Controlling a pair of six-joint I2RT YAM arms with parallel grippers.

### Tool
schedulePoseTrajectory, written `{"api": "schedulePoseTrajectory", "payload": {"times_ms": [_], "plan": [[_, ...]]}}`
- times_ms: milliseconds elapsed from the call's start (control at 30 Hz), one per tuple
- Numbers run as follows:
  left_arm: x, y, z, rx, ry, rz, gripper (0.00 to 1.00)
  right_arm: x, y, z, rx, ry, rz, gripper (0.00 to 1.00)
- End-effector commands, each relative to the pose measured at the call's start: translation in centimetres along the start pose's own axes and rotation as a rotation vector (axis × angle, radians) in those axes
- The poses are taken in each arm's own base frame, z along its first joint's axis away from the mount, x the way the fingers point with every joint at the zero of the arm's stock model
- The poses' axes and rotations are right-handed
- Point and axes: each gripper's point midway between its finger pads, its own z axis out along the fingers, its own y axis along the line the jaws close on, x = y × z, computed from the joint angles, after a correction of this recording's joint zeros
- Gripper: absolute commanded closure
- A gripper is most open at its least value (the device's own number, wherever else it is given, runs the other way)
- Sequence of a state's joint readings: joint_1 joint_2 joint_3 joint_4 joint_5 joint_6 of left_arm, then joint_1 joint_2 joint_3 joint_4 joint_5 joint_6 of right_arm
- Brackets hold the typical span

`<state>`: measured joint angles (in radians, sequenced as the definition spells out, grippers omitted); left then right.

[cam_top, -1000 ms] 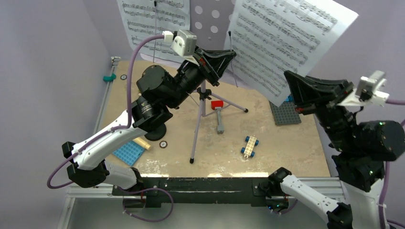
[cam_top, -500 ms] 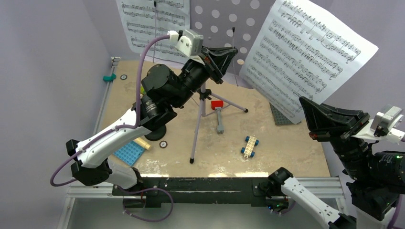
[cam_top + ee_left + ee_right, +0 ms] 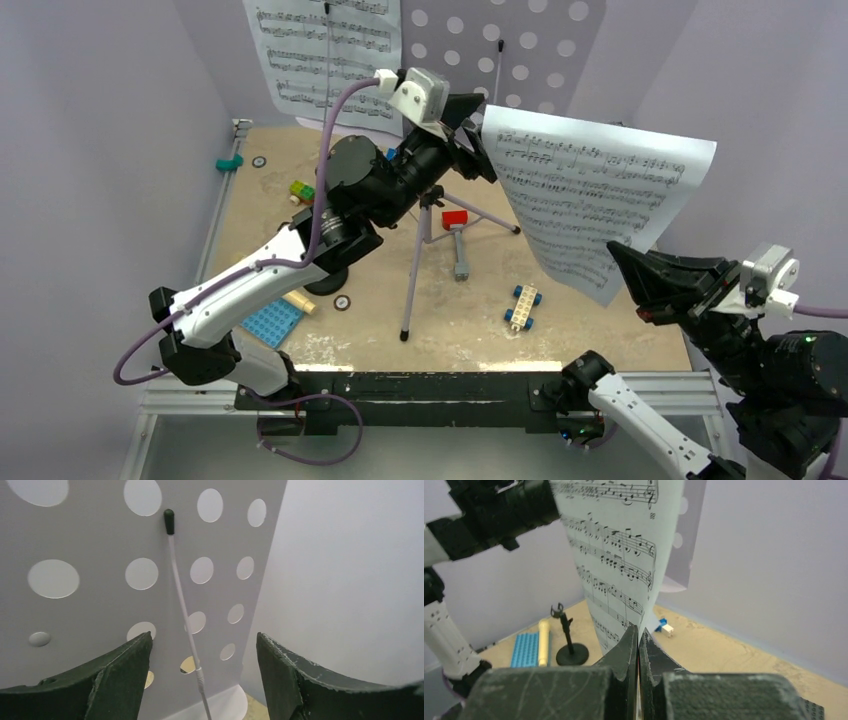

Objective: Pack up the instrument practice props

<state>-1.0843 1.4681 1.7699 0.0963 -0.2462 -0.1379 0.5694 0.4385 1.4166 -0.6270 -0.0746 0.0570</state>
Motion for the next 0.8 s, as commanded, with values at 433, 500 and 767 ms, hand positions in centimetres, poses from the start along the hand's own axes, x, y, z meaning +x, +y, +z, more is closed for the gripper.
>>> {"api": "schedulePoseTrajectory", "payload": {"times_ms": [433,500,767], "plan": [[-4.2,3.8,-9.5,-0.103,-0.108,-0.096,0.0,12.1,3.8,-5.3,-0.223,0.202,0.064,1.0],[-3.8,4.4,-10.6,-0.124,-0.105,-0.105,0.0,14.3,3.4,-4.5,-0.191,0.248,0.112,1.0],[-0.4,6.8,-14.8,-0.207,-0.066,-0.162,0.0,22.8,-1.3,-1.2,0.121,0.373,0.233,1.0]]}}
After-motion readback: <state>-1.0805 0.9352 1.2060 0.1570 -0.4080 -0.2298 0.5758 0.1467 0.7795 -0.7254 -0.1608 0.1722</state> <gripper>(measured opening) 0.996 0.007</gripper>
